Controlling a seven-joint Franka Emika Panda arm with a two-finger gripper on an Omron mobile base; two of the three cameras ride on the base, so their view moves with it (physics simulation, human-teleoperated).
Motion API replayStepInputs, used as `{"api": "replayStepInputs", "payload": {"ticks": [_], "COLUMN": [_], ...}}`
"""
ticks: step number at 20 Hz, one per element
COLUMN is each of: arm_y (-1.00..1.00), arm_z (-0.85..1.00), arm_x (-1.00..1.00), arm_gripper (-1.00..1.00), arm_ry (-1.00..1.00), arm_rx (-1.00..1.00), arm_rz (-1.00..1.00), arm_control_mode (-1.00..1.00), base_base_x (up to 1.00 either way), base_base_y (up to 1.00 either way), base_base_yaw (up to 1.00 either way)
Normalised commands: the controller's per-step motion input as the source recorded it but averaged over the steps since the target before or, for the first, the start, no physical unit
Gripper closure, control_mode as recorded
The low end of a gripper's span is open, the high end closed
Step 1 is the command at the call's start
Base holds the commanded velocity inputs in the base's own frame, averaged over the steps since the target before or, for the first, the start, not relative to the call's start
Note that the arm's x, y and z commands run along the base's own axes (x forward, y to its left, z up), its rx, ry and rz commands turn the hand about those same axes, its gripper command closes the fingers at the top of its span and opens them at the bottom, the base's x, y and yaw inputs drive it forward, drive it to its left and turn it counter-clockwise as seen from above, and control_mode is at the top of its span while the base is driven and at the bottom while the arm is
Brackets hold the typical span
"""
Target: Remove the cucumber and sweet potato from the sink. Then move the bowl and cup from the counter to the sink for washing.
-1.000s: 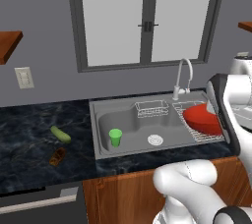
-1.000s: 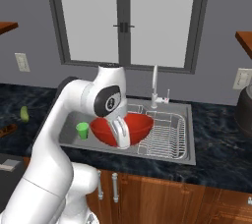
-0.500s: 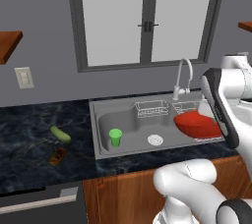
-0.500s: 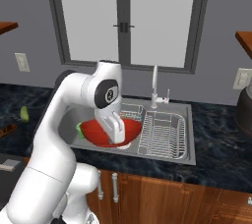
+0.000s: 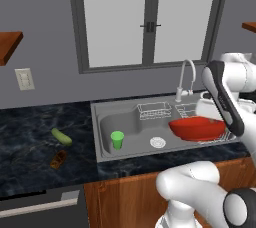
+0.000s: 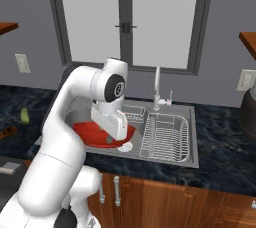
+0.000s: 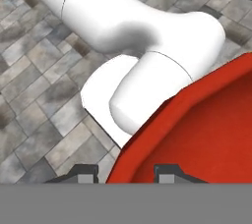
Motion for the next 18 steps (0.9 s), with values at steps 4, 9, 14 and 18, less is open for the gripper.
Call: {"api": "replayStepInputs", "payload": {"ticks": [4,9,14,18], "arm_y": [0.15,0.20,0.11,0.01], "arm_z": [0.00,0.00,-0.05,-0.05], "arm_x": [0.13,0.12,0.18,0.22], "arm_gripper": [1.00,1.00,1.00,1.00], "arm_ry": [0.06,0.07,0.15,0.13], "arm_rx": [0.12,0.11,0.09,0.05], "arm_rz": [0.10,0.09,0.05,0.02], "arm_control_mode": [-1.00,-1.00,-1.00,-1.00], "base_base_x": [0.00,0.00,0.00,0.00], "base_base_y": [0.00,0.00,0.00,0.00], "base_base_yaw": [0.00,0.00,0.00,0.00]}}
